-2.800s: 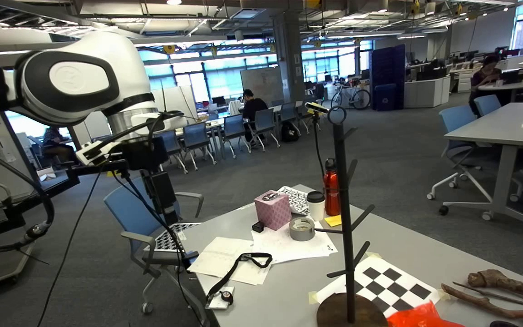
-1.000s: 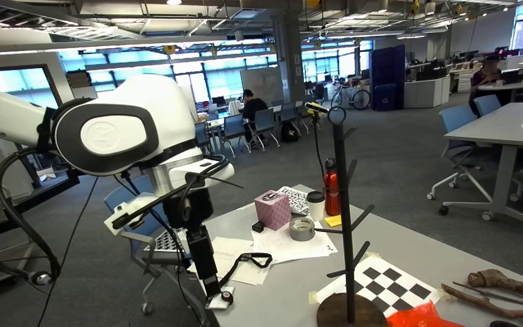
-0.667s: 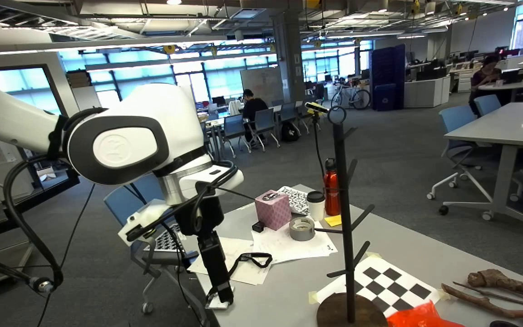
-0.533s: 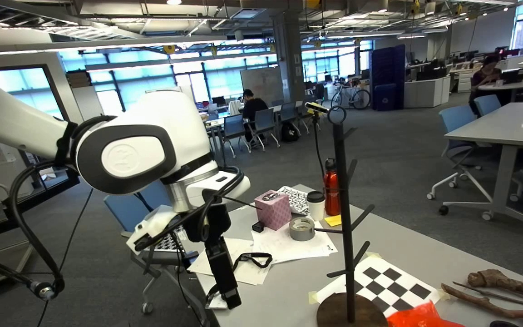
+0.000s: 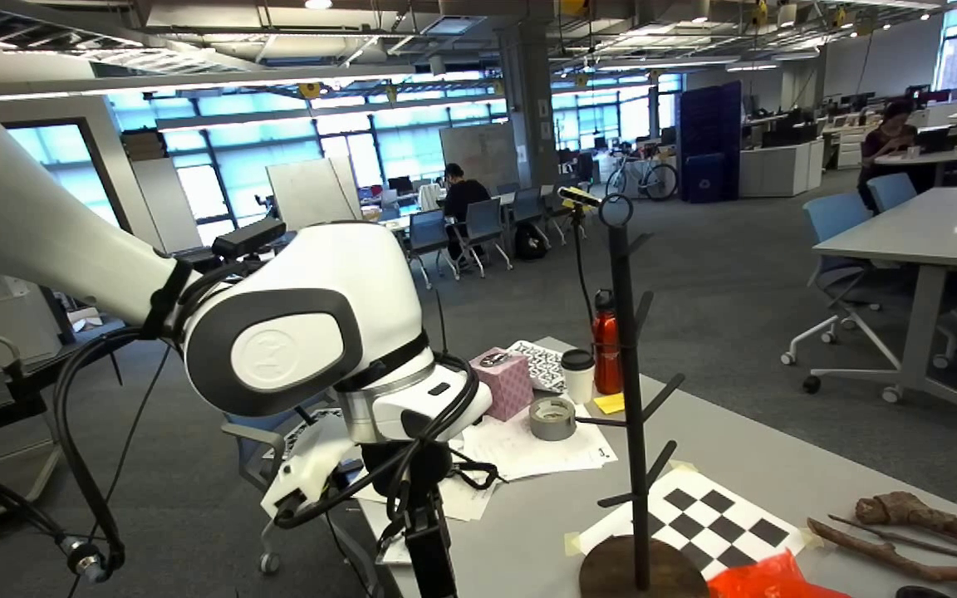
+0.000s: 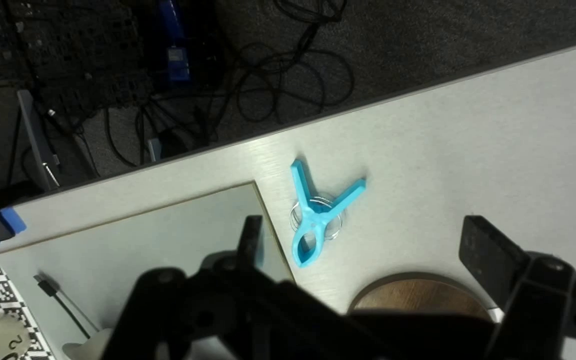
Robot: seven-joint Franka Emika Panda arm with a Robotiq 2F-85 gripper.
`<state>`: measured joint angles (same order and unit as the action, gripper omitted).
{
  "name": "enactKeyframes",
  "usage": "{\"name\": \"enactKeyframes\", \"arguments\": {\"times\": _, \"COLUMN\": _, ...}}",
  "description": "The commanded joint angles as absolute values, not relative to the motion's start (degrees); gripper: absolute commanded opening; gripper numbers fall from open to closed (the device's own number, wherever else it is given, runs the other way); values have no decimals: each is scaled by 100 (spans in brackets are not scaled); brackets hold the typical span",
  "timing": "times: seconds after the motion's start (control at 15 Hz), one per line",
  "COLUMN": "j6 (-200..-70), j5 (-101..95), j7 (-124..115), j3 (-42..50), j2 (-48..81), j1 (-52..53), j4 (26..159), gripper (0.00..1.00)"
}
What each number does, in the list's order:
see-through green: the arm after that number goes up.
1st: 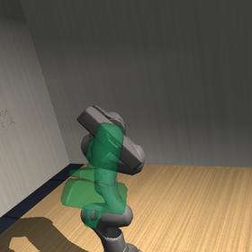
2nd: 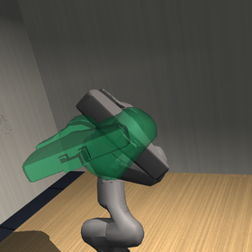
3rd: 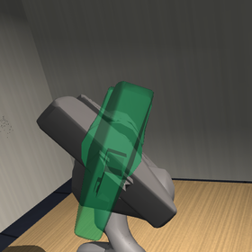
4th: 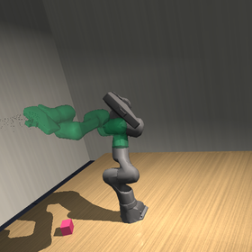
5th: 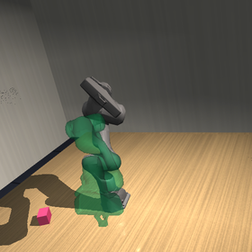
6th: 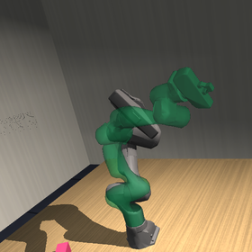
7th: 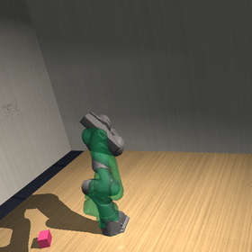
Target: Hang the blue clip on the wooden stand
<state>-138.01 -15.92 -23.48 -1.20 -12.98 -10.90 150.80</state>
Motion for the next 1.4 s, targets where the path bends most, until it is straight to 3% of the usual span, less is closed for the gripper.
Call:
{"name": "enactKeyframes", "arguments": {"times": 0.0, "j6": -13784, "j5": -1606, "j7": -2355, "j3": -59, "j2": -1305, "j1": -1025, "j4": 15073, "gripper": 100}}
{"name": "enactKeyframes", "arguments": {"times": 0.33, "j6": -13873, "j5": -1597, "j7": -2367, "j3": -53, "j2": -1265, "j1": -1021, "j4": 15078, "gripper": 100}}
{"name": "enactKeyframes", "arguments": {"times": 1.33, "j6": -16011, "j5": -2771, "j7": -3564, "j3": 494, "j2": 264, "j1": -1187, "j4": 15067, "gripper": 100}}
